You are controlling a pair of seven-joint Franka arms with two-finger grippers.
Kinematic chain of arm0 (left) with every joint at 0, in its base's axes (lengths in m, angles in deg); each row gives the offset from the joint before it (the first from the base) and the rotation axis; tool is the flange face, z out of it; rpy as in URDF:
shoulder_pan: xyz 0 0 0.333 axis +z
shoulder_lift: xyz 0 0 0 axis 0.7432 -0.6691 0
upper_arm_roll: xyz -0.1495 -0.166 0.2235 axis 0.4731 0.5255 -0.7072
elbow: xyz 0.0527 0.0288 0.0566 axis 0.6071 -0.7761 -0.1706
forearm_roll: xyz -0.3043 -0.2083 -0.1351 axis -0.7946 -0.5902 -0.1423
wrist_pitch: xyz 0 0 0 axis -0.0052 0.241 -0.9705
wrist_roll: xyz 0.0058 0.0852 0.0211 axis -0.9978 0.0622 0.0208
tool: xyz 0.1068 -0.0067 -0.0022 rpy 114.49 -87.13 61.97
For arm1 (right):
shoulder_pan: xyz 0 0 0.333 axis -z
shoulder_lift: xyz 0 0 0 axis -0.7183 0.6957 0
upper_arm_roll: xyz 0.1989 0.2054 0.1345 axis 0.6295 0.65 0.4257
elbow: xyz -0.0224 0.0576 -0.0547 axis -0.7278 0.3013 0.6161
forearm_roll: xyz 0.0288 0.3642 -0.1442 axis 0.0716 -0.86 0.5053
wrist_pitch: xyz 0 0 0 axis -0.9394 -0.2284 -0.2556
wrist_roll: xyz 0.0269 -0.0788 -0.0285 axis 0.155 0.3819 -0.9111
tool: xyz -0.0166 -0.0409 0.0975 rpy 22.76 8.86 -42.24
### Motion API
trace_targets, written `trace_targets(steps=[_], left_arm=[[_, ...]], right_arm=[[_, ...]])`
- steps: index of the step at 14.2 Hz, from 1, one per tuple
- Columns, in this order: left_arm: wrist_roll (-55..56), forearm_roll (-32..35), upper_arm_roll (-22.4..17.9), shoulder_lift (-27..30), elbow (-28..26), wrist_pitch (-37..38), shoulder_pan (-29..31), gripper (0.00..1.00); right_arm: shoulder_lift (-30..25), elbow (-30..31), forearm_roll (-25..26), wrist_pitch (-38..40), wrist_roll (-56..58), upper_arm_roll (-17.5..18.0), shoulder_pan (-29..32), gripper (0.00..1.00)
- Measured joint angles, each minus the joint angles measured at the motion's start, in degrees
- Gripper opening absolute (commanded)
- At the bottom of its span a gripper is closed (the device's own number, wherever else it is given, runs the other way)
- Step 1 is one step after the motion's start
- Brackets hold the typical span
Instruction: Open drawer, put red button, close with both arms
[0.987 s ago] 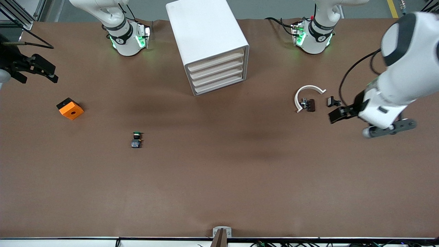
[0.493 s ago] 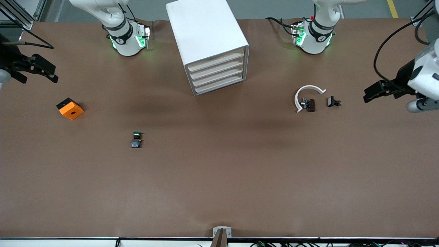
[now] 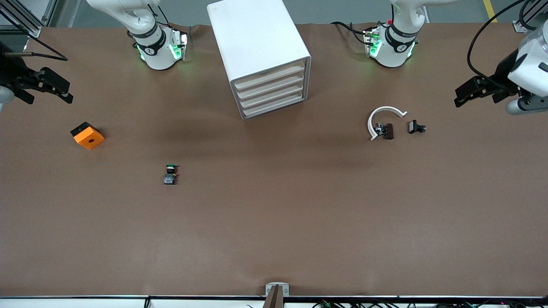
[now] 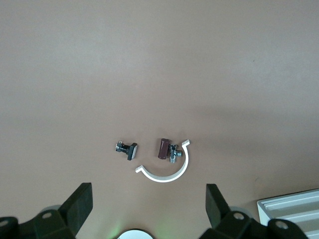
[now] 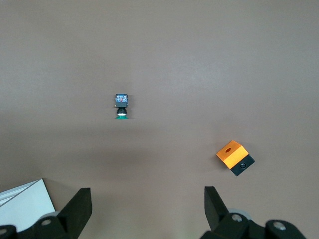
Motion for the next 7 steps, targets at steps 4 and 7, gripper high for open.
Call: trace_targets(steps=[4, 7], left_arm=[[0.0, 0.0, 1.04, 4.74, -4.97, -1.36, -0.06, 1.0], [0.0, 0.0, 1.13, 5.09, -5.61, -1.75, -0.05, 1.0]], right_arm=[[0.04, 0.0, 0.0, 0.0, 0.0, 0.02, 0.0, 1.0], [0.05, 0.0, 0.0, 0.0, 0.0, 0.02, 0.0, 1.0]])
